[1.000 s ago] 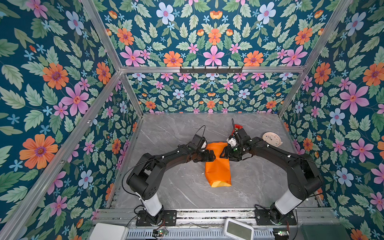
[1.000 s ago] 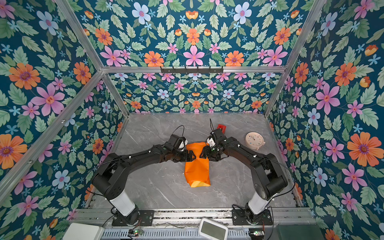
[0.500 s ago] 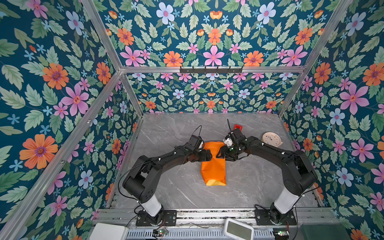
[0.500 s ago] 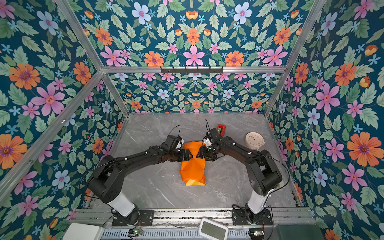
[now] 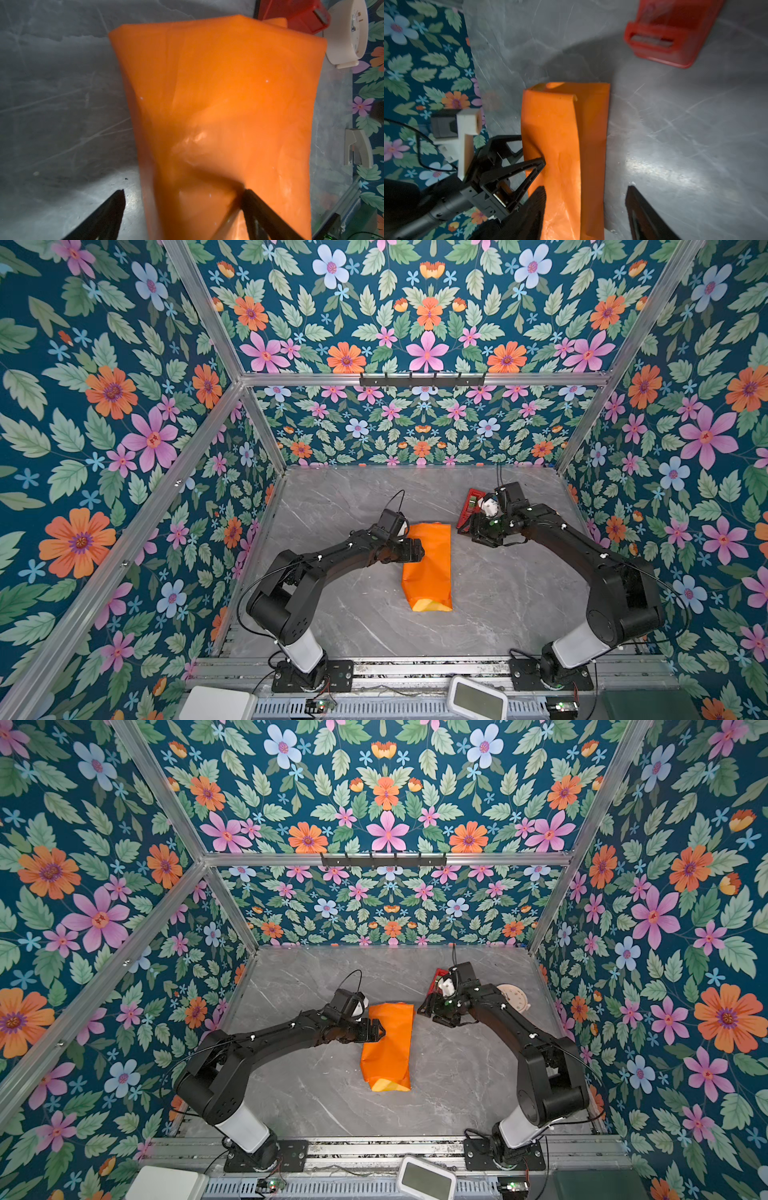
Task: Wrap the gift box in paper
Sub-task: 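Release the orange sheet with the right gripper and reach toward the red tape dispenser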
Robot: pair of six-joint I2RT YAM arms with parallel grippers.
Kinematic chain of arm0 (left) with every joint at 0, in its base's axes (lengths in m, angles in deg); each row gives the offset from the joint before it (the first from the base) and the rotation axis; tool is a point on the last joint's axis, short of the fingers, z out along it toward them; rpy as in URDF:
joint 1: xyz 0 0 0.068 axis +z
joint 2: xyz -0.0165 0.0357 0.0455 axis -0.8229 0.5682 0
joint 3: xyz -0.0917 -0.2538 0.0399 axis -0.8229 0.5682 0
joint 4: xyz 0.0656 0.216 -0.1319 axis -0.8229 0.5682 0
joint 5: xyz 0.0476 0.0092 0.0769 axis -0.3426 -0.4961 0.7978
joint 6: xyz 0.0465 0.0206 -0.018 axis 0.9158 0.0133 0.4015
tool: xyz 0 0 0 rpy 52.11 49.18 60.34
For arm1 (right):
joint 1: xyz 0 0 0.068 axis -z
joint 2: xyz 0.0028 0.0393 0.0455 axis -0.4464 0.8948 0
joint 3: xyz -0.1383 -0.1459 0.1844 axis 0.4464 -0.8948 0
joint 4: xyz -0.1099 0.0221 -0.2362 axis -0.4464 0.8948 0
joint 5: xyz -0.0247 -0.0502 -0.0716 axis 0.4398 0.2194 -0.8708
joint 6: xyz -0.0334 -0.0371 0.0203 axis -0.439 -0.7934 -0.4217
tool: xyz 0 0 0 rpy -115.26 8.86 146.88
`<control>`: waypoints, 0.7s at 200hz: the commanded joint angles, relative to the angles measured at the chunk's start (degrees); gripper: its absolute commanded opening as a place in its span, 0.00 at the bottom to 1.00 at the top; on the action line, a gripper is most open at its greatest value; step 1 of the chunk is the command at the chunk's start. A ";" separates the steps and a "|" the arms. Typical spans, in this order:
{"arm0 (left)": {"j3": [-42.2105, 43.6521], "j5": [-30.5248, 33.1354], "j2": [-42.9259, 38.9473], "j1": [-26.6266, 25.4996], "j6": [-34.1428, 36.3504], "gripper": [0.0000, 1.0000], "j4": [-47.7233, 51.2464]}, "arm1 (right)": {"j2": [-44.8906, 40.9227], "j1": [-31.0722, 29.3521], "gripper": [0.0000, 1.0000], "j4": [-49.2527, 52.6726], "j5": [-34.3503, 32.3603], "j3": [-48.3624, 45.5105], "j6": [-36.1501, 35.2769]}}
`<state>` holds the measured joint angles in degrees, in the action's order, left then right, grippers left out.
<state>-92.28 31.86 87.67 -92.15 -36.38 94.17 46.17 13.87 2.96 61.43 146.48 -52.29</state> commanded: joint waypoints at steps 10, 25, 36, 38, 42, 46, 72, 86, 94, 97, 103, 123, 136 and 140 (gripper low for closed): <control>1.19 6.45 1.33 -0.05 1.71 0.89 11.39 | 1.43 5.96 0.59 -3.85 4.99 2.04 3.18; 1.11 6.27 1.47 -0.05 1.54 0.89 11.21 | 3.64 7.72 0.57 -7.30 6.15 3.35 5.87; 1.10 6.27 1.47 -0.05 1.45 0.89 10.97 | 6.55 8.24 0.56 -8.94 6.31 4.72 7.11; 1.10 6.27 1.47 -0.05 1.47 0.89 10.96 | 7.04 8.25 0.55 -9.06 6.26 5.05 7.23; 1.03 6.25 1.55 -0.05 1.45 0.89 10.95 | 7.78 8.33 0.55 -9.15 6.10 5.75 7.41; 0.87 6.19 1.61 -0.05 1.47 0.89 11.03 | 8.72 8.34 0.55 -9.11 5.86 6.45 7.57; 0.66 6.11 1.77 -0.04 1.45 0.89 10.86 | 13.66 8.64 0.53 -10.25 5.28 9.52 8.29; 0.49 5.93 1.98 -0.05 1.45 0.89 10.78 | 16.04 8.86 0.52 -10.54 5.29 10.97 8.33; 0.49 5.75 2.06 -0.05 1.38 0.89 10.64 | 17.23 9.02 0.51 -10.59 5.45 11.67 8.26; 0.49 5.67 2.08 -0.05 1.36 0.89 10.60 | 17.64 9.04 0.51 -10.69 5.63 11.84 8.22; 0.49 5.66 2.06 -0.06 1.36 0.89 10.53 | 18.28 9.13 0.50 -11.23 6.15 12.06 8.20; 0.57 5.66 2.08 -0.05 1.36 0.89 10.51 | 20.33 9.08 0.49 -11.40 7.12 13.03 8.03; 0.49 5.58 2.17 -0.05 1.36 0.89 10.51 | 21.25 9.13 0.48 -11.72 7.77 13.44 8.06; 0.49 5.57 2.17 -0.05 1.44 0.89 10.58 | 21.53 9.13 0.48 -11.93 7.96 13.48 8.11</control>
<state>-92.65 31.23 88.33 -92.13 -36.43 94.33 66.52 23.09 -7.46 67.37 159.22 -44.38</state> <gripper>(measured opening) 0.889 0.484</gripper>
